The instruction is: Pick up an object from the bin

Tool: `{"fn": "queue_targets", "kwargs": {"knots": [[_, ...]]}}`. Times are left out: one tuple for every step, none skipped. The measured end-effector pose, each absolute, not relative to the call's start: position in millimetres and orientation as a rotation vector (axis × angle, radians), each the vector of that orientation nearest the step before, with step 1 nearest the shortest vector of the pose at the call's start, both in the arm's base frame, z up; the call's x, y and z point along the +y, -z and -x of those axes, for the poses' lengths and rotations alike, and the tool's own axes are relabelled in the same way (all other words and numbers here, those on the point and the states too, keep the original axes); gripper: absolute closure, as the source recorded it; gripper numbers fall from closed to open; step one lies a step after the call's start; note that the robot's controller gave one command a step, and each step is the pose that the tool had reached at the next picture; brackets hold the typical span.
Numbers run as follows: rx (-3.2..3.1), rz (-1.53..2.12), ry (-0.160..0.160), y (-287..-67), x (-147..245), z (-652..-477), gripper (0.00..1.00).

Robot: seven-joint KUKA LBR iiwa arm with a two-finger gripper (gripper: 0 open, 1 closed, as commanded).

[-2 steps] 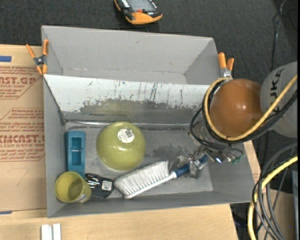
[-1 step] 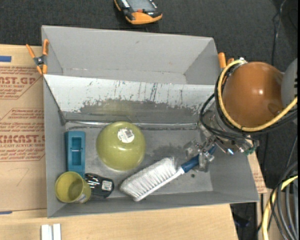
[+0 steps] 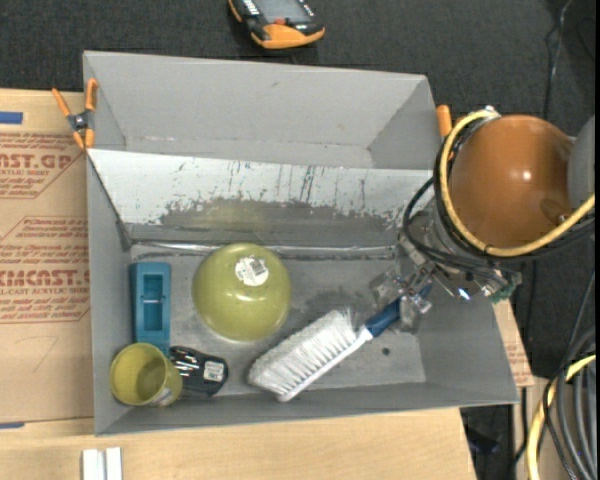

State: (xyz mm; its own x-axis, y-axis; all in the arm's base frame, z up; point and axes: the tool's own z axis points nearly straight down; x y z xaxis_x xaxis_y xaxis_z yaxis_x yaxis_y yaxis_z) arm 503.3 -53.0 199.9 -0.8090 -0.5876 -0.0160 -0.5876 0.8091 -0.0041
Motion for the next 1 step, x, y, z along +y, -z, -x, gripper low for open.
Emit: {"fn": "queue_targets", "kwargs": {"knots": [[2.805,1.393,-0.008,-257.2,-85.6,-509.2,1.0]]}}
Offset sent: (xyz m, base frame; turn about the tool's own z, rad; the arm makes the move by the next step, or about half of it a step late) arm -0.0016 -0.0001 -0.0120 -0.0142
